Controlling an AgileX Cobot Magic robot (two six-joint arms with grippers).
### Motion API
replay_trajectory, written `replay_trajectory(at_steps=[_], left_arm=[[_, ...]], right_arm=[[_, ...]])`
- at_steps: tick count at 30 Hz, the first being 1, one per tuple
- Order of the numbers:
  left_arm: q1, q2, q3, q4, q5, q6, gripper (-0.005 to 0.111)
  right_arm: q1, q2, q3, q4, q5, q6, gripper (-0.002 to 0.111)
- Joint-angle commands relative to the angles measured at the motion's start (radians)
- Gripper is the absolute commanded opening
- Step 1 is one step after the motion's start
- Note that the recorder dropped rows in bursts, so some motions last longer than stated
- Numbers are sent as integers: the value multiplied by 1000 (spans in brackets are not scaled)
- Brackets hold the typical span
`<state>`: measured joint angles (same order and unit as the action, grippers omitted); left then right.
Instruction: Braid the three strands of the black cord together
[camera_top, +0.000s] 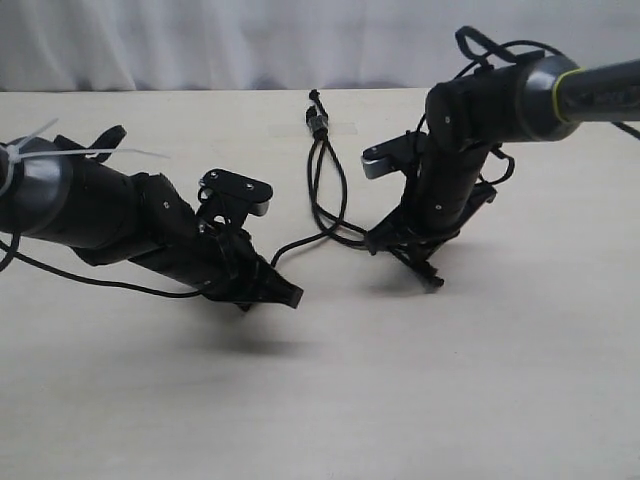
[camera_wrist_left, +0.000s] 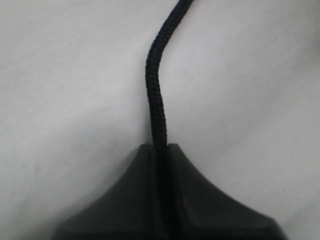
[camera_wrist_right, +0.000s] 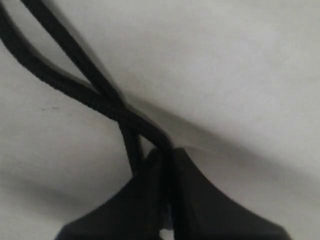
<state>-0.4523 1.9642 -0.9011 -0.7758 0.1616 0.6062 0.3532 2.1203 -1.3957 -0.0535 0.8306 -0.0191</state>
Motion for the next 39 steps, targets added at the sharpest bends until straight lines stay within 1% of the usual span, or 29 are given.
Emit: replay_trajectory(at_steps=[1,6,10,15,18,22,24,26,29,31,34,36,39], left_arm=[[-4,21,10,-8,109,-8,0],[-4,21,10,-12,164,-8,0],[-16,21,10,-32,192,-4,0],[-75,21,10,-34,193,-4,0],[-103,21,10,-64,176,-4,0],[-109,21,10,-76,182,8,1],[-109,21,10,-76,192,21,6],[-107,19,10,-77,199,21,17],[-101,1,10,-77,200,21,35],[-90,-20,10,-77,191,21,43],[-68,-61,10,-72,196,21,46],[-46,-86,10,-64,222,21,46],[28,-144,10,-9,295,21,46]], right_arm=[[-4,41,6,78,87,-67,4],[5,41,42,364,114,-240,4],[23,41,103,455,114,-290,4],[34,41,177,607,97,-366,4],[34,41,201,649,66,-370,4],[34,41,211,663,61,-370,4],[34,39,211,664,56,-370,5],[34,35,211,666,49,-356,7],[32,14,211,659,32,-336,17],[32,-5,211,656,25,-332,24],[30,-31,211,639,27,-309,32],[21,-54,211,604,31,-269,35],[-21,-111,211,580,56,-241,36]])
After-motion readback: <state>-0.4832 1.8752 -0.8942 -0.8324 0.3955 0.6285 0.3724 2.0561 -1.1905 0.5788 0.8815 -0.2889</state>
